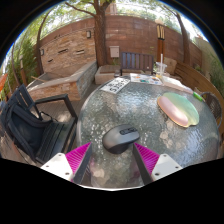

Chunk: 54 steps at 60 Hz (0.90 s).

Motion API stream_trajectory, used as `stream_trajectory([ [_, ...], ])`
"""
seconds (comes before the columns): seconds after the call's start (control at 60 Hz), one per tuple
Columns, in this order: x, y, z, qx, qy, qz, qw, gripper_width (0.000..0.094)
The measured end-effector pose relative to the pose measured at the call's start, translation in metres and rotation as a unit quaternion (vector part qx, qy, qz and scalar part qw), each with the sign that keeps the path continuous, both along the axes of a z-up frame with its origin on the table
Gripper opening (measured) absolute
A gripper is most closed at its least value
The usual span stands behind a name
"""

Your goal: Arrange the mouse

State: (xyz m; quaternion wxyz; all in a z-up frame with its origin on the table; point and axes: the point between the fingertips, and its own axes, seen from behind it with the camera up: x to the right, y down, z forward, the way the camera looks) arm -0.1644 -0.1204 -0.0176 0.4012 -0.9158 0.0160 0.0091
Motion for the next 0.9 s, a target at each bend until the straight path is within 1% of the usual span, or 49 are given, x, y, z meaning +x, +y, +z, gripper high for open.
stream_trajectory([
  [0.15, -0.004, 0.037, 0.001, 0.001, -0.005, -0.010, 1.000, 0.0843],
  [0.217, -0.003, 0.051, 0.001, 0.001, -0.010, -0.017, 1.000, 0.0820],
  [0.283, -0.003, 0.059, -0.003, -0.004, -0.019, -0.023, 1.000, 0.0743],
  [0.317, -0.002, 0.063, -0.002, -0.005, -0.024, -0.023, 0.999, 0.0719],
  [0.367, -0.005, 0.065, -0.003, -0.006, -0.024, -0.018, 1.000, 0.0616],
  [0.383, -0.006, 0.066, -0.003, -0.004, -0.023, -0.015, 1.000, 0.0550],
  [0.4, -0.006, 0.066, -0.003, -0.005, -0.024, -0.013, 1.000, 0.0519],
  [0.433, -0.007, 0.064, -0.002, -0.005, -0.026, -0.010, 1.000, 0.0515],
  [0.5, -0.006, 0.065, -0.003, -0.007, -0.028, 0.001, 1.000, 0.0462],
  [0.583, -0.007, 0.064, -0.002, -0.013, -0.020, 0.006, 1.000, 0.0386],
  [0.667, -0.013, 0.064, 0.001, -0.019, -0.009, 0.025, 0.999, 0.0364],
  [0.733, -0.021, 0.064, 0.023, -0.008, 0.004, 0.053, 0.999, 0.0366],
  [0.8, -0.027, 0.078, 0.067, 0.032, 0.016, 0.079, 0.996, 0.0369],
  [0.9, -0.018, 0.102, 0.165, 0.107, 0.052, 0.108, 0.987, 0.0369],
])
